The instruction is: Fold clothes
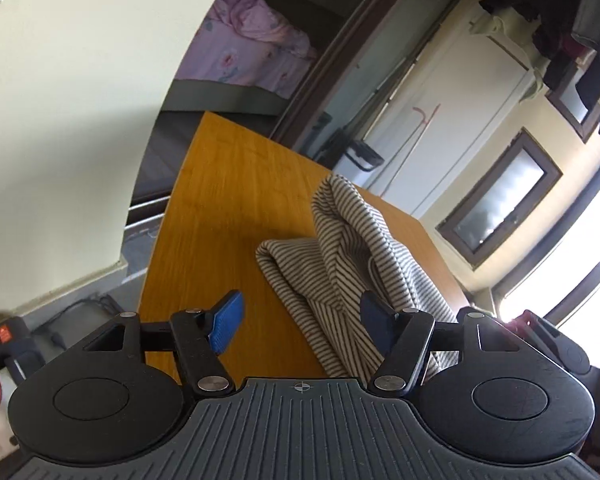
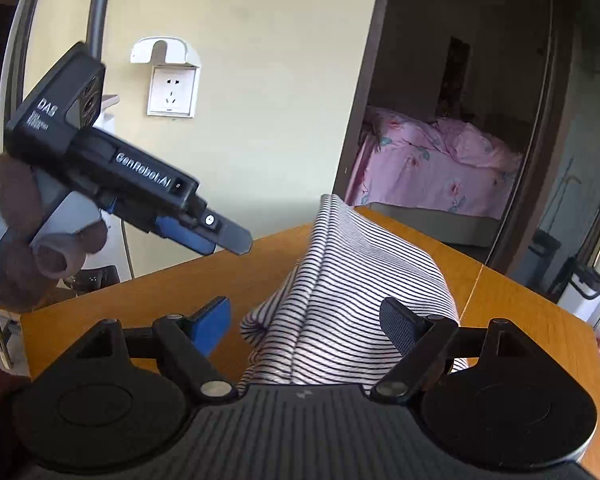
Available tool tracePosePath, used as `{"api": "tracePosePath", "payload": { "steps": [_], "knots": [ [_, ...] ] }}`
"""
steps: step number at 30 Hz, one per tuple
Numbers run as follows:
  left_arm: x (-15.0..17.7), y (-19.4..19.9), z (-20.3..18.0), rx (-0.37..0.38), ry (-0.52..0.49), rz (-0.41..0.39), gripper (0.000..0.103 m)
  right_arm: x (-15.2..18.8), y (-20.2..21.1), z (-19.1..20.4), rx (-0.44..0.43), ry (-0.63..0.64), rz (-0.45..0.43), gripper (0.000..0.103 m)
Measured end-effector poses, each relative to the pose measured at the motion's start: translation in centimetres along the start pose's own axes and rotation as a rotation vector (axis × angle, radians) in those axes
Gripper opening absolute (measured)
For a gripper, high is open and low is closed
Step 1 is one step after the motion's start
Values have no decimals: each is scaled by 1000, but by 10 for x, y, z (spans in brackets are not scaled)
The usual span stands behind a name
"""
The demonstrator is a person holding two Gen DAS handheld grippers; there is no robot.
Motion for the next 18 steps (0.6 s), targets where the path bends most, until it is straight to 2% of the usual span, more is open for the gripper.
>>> {"api": "tracePosePath", "payload": {
  "steps": [3, 4, 5, 7, 8, 10, 13, 18],
  "knots": [
    [-1, 4, 3, 4, 8, -8, 77, 1, -23, 12, 70, 74, 20, 82],
    [-1, 5, 3, 2, 4, -8, 78, -1, -26, 8, 93, 85, 22, 77],
    [0, 6, 5, 0, 8, -9, 79, -4, -28, 3, 114, 93, 22, 55],
    [1, 8, 10, -5, 18, -12, 83, -16, -17, -16, 75, 38, 13, 37],
    [2, 9, 13, -7, 23, -13, 83, -22, -10, -25, 51, 7, 7, 25],
    [2, 9, 18, -6, 42, -14, 83, -34, 8, -42, 77, 40, -8, 22],
    [-1, 6, 17, 9, 47, -16, 83, -40, 19, -43, 44, 69, 8, 21],
    [-15, 7, -10, 70, -19, -33, 82, -6, -12, 15, -46, 128, 105, 21]
  ]
}}
Point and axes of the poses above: each gripper's, at about its wrist camera, not at the fingertips, and y roughly against the way its jaws point, z to its left, x to its underside, the point moved 8 cm from there along -y, roughly the way its jaws point, and after that the axes turned 8 degrees about z, right-handed, at the moved point
